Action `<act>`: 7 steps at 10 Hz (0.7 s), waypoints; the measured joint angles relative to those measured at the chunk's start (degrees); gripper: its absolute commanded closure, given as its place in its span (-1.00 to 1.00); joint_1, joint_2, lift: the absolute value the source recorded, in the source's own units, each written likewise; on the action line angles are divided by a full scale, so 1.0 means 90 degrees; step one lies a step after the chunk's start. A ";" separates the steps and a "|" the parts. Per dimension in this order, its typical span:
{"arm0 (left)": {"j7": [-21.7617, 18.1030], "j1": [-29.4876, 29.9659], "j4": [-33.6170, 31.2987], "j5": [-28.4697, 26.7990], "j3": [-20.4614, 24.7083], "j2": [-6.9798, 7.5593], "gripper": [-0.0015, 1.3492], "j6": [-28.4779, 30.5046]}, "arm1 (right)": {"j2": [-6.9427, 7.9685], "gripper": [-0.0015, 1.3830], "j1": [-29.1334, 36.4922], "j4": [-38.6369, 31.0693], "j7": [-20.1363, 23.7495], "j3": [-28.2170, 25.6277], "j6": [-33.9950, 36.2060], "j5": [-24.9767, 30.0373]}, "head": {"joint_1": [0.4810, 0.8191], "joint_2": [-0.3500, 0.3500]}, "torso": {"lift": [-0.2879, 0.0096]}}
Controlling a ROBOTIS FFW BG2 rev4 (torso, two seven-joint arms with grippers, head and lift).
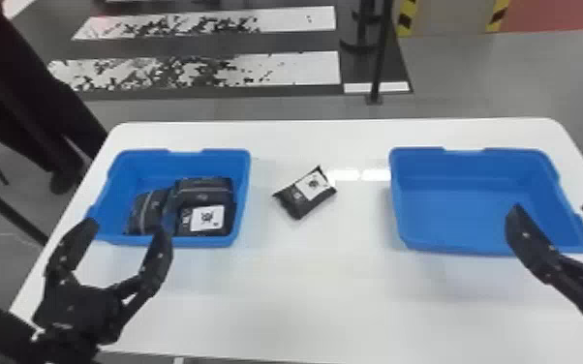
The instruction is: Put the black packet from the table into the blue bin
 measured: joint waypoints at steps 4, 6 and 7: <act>0.0000 0.0000 0.0015 0.0026 -0.0029 0.0000 -0.86 -0.0005 | -0.0003 -0.75 0.0008 0.0008 -0.0001 0.0000 -0.0001 -0.0012 | 0.27 0.24 | 0.20; 0.0000 -0.0008 0.0023 0.0003 -0.0042 0.0000 -0.86 0.0007 | -0.0003 -0.75 0.0015 0.0002 -0.0001 0.0000 -0.0004 -0.0012 | 0.27 0.24 | 0.20; -0.0001 -0.0089 0.0055 -0.0133 -0.0082 0.0000 -0.86 0.0088 | -0.0004 -0.75 0.0016 0.0000 0.0000 0.0000 -0.0004 -0.0012 | 0.27 0.23 | 0.20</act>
